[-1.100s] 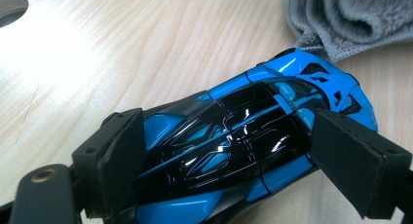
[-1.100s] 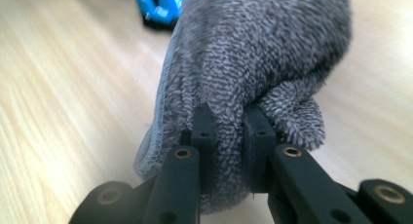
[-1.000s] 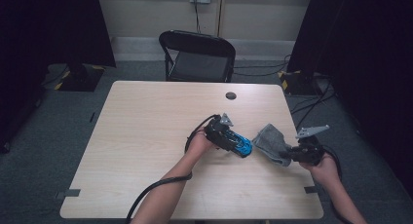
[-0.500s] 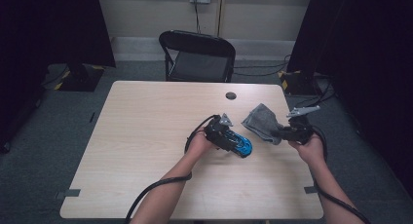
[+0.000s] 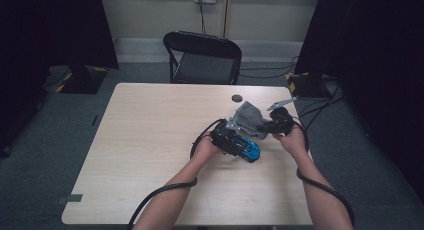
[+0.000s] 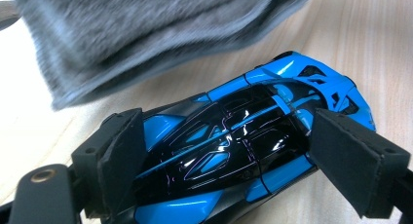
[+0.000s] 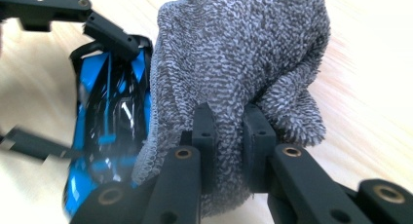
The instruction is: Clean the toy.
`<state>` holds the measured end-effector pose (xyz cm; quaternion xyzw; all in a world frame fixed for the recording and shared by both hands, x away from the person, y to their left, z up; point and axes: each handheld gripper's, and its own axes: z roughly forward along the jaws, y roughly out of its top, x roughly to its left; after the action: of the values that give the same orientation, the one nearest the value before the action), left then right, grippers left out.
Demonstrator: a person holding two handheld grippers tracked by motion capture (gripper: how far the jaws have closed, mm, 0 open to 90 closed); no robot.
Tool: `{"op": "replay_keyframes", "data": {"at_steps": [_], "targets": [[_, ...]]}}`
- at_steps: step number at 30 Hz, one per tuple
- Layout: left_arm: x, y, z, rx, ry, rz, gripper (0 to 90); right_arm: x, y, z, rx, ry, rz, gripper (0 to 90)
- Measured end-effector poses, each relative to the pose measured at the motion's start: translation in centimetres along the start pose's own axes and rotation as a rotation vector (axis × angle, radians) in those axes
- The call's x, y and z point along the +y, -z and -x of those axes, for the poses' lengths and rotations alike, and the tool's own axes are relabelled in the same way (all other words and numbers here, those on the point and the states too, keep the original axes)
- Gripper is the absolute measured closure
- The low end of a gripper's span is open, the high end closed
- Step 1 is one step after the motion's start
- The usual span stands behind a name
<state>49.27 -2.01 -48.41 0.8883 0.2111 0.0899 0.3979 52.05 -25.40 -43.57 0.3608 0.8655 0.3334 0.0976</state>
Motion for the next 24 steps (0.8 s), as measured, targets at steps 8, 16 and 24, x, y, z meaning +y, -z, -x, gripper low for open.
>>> {"op": "replay_keyframes", "data": {"at_steps": [8, 16, 24], "targets": [[0.1, -0.1, 0.2, -0.008, -0.005, 0.001, 14.0, 1.0, -3.3, -1.0, 0.029, 0.056, -0.058, 78.8], [0.0, -0.1, 0.2, -0.006, -0.010, 0.001, 14.2, 0.2, -4.4, -1.0, 0.041, 0.067, -0.101, 78.8], [0.1, -0.1, 0.2, -0.005, -0.009, -0.006, 14.3, -0.9, -3.9, -0.6, 0.036, 0.065, -0.108, 78.8]]}}
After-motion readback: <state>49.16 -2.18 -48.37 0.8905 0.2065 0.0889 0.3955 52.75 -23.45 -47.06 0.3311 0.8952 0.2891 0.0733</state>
